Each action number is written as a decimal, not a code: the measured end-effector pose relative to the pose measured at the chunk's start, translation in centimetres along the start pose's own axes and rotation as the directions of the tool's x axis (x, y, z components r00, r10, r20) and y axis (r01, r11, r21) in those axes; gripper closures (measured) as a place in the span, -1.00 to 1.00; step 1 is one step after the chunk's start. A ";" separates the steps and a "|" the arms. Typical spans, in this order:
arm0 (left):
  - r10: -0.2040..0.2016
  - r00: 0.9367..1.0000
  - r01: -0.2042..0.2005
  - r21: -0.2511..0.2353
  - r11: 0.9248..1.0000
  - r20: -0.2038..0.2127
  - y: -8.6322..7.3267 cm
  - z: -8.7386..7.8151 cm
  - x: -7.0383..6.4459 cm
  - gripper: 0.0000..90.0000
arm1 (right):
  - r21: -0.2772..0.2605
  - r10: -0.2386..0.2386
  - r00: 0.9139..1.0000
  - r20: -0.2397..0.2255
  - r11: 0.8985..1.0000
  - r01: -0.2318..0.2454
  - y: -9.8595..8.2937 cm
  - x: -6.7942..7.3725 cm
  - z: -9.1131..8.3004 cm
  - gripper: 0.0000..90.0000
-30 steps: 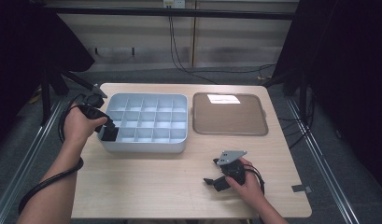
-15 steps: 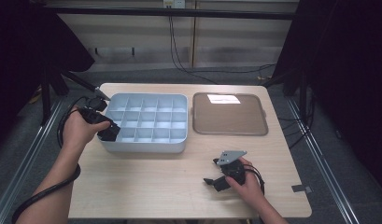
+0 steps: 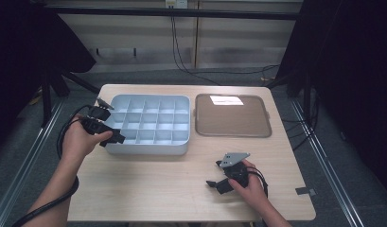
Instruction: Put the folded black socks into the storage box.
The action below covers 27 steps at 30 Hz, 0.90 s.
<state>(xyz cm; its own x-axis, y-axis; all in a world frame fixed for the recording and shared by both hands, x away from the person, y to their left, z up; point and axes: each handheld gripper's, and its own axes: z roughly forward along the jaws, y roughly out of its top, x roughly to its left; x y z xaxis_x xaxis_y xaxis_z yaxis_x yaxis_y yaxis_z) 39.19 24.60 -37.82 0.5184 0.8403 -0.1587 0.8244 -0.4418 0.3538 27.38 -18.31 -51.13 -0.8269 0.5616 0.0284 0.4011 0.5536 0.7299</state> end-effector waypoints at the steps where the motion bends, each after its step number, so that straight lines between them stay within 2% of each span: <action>1: 0.000 1.000 0.000 0.001 1.000 0.002 -0.1 0.0 -0.1 -0.35 | 0.000 0.000 1.000 0.000 1.000 0.000 0.0 0.0 0.0 -0.66; 13: 0.065 0.997 -0.065 -0.015 0.998 0.052 -1.1 0.4 -2.1 -0.35 | 0.000 0.000 1.000 0.000 1.000 0.000 0.0 0.0 0.0 -0.66; 19: 0.102 0.990 -0.099 -0.031 0.995 0.102 -1.7 0.7 -3.3 -0.35 | 0.000 -0.001 1.000 0.000 1.000 0.001 0.0 0.0 0.0 -0.66; 24: 0.143 0.984 -0.141 -0.032 0.990 0.110 -2.5 1.2 -4.4 -0.35 | 0.000 0.000 1.000 0.000 1.000 0.000 0.0 0.0 0.0 -0.66; 27: 0.148 0.981 -0.145 -0.033 0.989 0.123 -3.1 1.8 -4.9 -0.35 | 0.000 0.000 1.000 0.000 1.000 0.000 0.0 0.0 0.0 -0.66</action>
<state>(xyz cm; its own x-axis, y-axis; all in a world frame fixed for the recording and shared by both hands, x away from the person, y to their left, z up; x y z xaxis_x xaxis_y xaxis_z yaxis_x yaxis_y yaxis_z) 34.52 21.29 -39.80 0.6584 0.7208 -0.2168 0.7328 -0.5482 0.4031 27.38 -18.30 -51.13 -0.8269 0.5616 0.0287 0.4012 0.5535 0.7298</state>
